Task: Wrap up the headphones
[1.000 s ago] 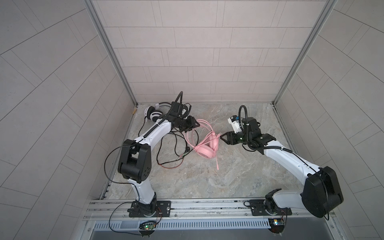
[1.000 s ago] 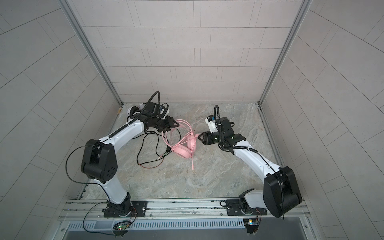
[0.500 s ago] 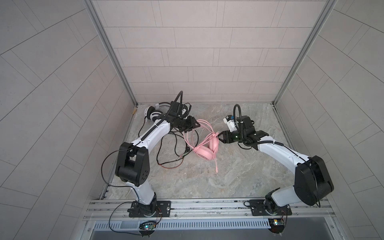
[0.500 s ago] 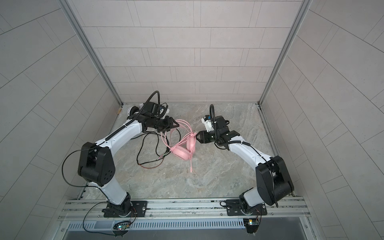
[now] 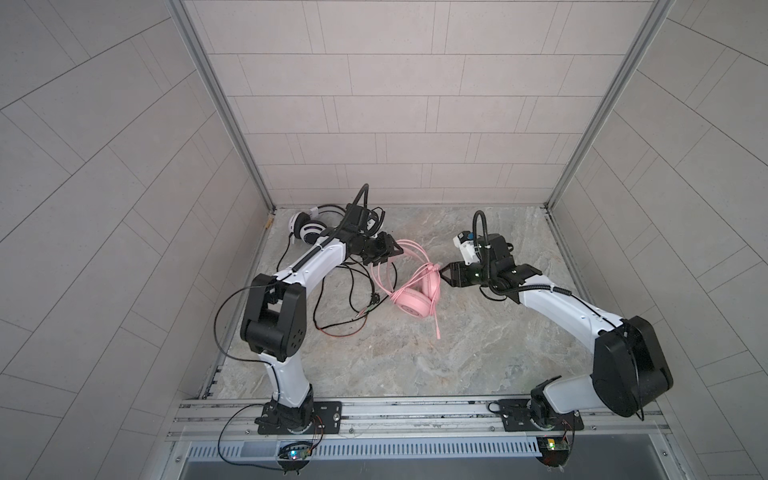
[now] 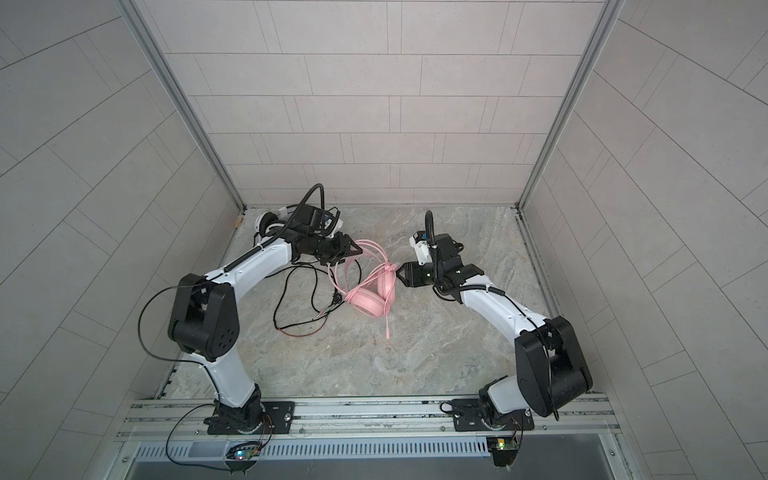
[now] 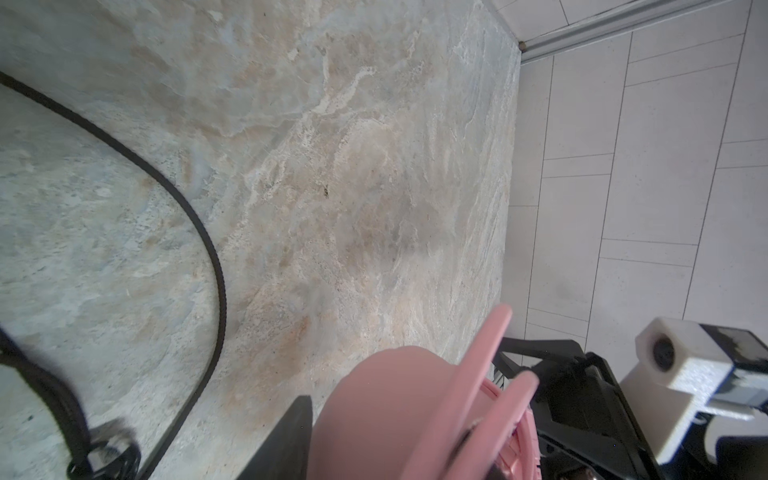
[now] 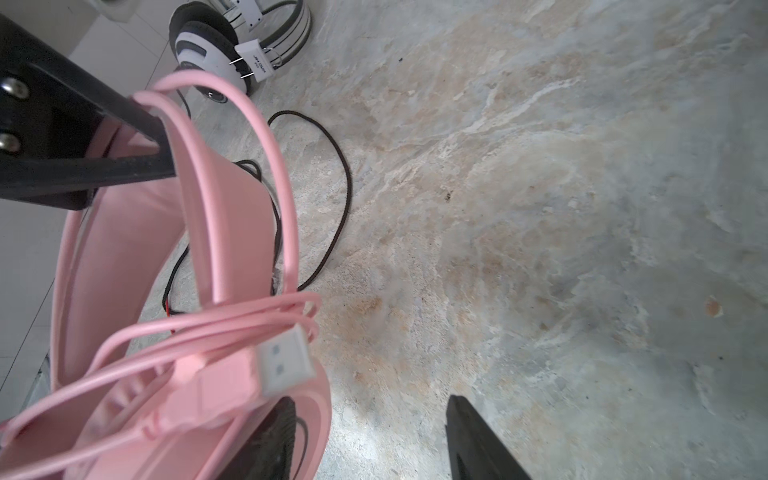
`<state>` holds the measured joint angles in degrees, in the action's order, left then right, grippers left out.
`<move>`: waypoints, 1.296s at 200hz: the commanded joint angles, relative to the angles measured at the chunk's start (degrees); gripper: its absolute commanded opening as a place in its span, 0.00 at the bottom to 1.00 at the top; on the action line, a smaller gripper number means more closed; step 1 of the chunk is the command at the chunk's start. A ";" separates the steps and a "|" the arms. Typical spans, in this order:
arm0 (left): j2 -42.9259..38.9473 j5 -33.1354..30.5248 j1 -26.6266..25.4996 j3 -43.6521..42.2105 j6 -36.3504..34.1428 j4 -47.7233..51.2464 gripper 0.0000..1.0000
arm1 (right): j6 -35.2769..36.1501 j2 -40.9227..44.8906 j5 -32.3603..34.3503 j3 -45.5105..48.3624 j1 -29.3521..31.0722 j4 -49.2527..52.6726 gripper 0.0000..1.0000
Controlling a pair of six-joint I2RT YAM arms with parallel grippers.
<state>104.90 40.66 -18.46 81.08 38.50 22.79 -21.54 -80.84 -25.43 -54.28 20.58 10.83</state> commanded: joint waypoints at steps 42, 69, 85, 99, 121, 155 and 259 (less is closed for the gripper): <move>8.89 -3.96 -0.39 8.07 13.15 -9.21 0.00 | 0.75 9.75 6.28 0.82 -1.23 8.95 0.59; 14.42 -5.11 -2.11 13.54 16.04 -10.88 0.00 | 0.97 14.83 7.65 1.89 -1.68 12.28 0.59; 18.15 -6.28 -3.68 16.94 18.11 -12.73 0.00 | 0.58 17.35 7.76 2.50 -1.94 13.14 0.59; 21.64 -7.75 -5.13 19.95 20.78 -14.85 0.00 | 0.32 19.04 7.64 2.83 -2.20 13.73 0.59; 27.77 -9.68 -7.55 25.97 25.81 -17.80 0.00 | -0.38 21.14 6.81 3.42 -2.34 14.35 0.59; 36.46 -15.75 -11.98 37.51 30.50 -17.45 0.00 | -2.88 25.74 4.72 5.34 -2.30 14.16 0.59; 57.79 -33.91 -21.33 62.47 47.11 -22.30 0.00 | -4.92 37.06 5.61 6.69 -2.30 20.47 0.58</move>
<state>161.14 13.19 -38.28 141.14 78.85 5.23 -25.65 -45.65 -19.97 -47.31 18.41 28.64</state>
